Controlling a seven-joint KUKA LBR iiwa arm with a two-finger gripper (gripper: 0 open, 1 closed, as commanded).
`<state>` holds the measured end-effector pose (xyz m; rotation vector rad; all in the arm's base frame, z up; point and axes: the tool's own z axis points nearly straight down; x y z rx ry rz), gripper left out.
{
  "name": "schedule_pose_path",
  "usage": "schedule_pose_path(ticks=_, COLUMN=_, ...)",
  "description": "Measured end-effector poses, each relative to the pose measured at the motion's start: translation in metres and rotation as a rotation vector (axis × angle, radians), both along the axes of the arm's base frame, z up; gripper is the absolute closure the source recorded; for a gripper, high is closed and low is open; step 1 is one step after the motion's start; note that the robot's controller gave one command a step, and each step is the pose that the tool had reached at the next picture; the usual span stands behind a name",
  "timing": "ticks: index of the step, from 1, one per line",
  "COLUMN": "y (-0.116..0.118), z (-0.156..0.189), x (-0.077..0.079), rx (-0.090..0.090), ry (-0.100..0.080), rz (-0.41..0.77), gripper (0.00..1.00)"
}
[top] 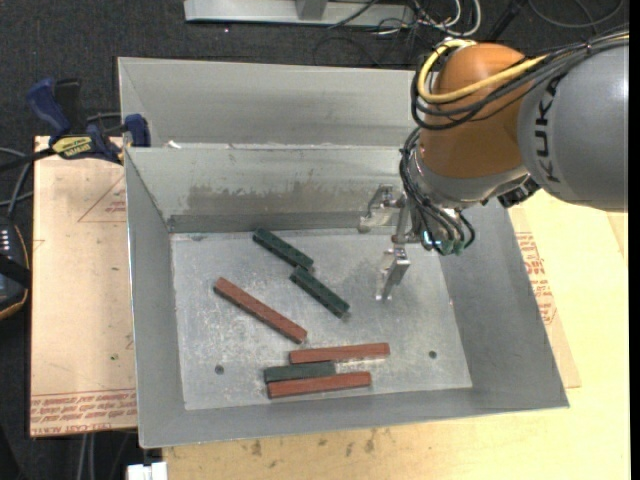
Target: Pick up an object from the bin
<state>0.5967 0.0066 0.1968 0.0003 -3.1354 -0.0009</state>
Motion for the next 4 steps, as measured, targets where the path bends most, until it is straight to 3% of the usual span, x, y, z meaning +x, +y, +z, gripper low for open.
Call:
schedule_pose_path(ticks=1, y=0.0, z=0.004, x=0.002, rx=0.0, ry=-0.007, rz=0.0, gripper=0.0)
schedule_pose_path(ticks=2, y=0.048, z=-0.113, x=-0.002, rx=0.001, ry=-0.026, rz=0.029, gripper=1.0)
schedule_pose_path(ticks=3, y=0.048, z=-0.113, x=-0.002, rx=0.001, ry=-0.026, rz=0.028, gripper=1.0)
schedule_pose_path(ticks=4, y=0.047, z=-0.077, x=-0.004, rx=0.001, ry=-0.007, rz=0.008, gripper=1.0)
